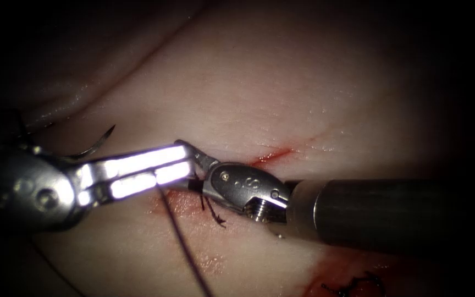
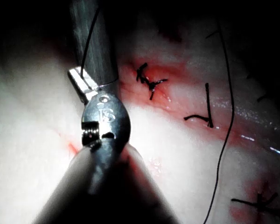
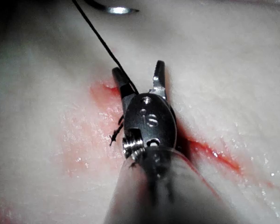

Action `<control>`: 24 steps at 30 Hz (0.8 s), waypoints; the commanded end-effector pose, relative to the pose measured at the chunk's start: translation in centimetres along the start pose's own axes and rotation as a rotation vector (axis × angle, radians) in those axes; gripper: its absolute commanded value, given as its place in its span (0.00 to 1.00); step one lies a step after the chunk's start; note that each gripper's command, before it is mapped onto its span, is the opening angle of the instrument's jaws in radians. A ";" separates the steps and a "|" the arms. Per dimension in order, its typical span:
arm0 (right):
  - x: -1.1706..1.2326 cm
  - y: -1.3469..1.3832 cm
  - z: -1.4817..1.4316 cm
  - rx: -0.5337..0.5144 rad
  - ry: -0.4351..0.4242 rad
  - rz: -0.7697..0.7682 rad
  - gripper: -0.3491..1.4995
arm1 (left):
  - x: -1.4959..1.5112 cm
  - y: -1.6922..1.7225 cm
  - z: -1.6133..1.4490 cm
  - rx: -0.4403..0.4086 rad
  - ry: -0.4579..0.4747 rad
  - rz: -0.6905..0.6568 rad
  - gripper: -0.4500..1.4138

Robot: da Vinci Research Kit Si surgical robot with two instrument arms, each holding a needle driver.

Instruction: Wound Closure

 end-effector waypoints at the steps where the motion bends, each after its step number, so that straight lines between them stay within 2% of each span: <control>1: -0.03 -0.05 0.10 0.005 0.002 -0.003 0.94 | -0.04 0.04 0.05 -0.002 0.002 0.000 0.00; 18: 0.07 -0.14 0.14 0.026 0.009 -0.004 0.94 | -0.07 0.02 0.07 -0.004 0.005 0.000 0.00; 21: 0.09 -0.16 0.15 0.027 0.010 -0.014 0.91 | -0.07 0.02 0.07 -0.004 0.006 0.000 0.00; 22: 0.09 -0.16 0.15 0.028 0.011 -0.020 0.88 | -0.07 0.03 0.07 -0.004 0.006 0.000 0.00; 23: 0.09 -0.16 0.14 0.028 0.011 -0.020 0.80 | -0.07 0.04 0.07 -0.004 0.006 0.001 0.00; 24: 0.07 -0.16 0.13 0.030 0.011 -0.022 0.50 | -0.06 0.04 0.06 -0.004 0.006 0.001 0.00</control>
